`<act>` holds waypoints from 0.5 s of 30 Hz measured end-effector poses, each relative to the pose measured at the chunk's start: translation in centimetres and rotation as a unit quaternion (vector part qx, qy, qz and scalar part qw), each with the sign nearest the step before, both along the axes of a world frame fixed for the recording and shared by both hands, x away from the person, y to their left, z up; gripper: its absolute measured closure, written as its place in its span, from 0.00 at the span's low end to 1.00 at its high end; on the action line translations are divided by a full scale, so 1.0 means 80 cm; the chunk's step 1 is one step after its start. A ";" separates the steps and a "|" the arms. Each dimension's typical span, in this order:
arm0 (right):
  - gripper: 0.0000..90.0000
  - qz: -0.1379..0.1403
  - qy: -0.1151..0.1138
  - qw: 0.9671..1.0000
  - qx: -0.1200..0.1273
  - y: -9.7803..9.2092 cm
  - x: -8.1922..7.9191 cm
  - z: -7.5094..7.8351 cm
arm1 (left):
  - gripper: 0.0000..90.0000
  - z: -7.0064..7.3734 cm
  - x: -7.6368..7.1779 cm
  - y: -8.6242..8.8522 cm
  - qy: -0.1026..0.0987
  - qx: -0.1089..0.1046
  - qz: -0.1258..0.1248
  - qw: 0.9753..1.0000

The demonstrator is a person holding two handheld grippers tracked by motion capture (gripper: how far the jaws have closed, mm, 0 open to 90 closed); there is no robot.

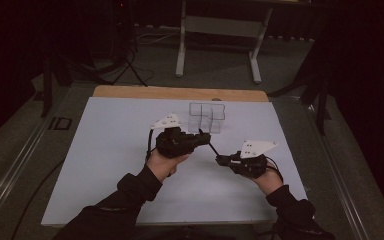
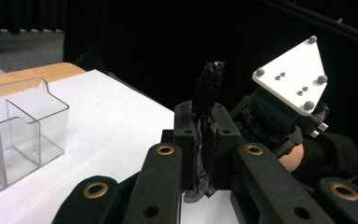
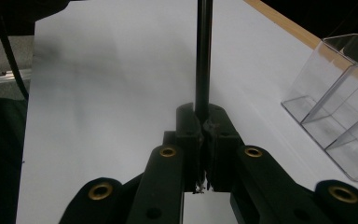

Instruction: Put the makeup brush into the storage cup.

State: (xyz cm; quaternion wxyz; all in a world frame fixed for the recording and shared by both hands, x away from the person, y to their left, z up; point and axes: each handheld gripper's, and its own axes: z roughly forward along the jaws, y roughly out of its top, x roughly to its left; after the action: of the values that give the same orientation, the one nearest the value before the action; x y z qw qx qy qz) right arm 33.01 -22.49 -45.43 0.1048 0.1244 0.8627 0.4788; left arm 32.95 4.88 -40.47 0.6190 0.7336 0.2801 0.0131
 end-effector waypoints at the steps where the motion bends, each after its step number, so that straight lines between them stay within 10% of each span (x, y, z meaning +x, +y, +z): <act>1: 0.95 0.000 -0.001 1.000 -0.002 0.000 0.000 -0.001 | 0.94 0.001 -0.001 -0.001 -0.005 0.005 0.001 1.000; 15: 0.89 -0.008 0.005 1.000 -0.004 0.000 0.002 -0.003 | 0.96 0.011 -0.005 -0.016 -0.018 0.021 0.002 1.000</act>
State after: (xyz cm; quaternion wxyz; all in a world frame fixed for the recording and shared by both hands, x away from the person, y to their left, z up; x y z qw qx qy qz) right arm 33.17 -22.48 -45.70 0.1042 0.1333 0.8640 0.4742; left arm 32.52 3.62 -39.60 0.6087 0.7454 0.2697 0.0332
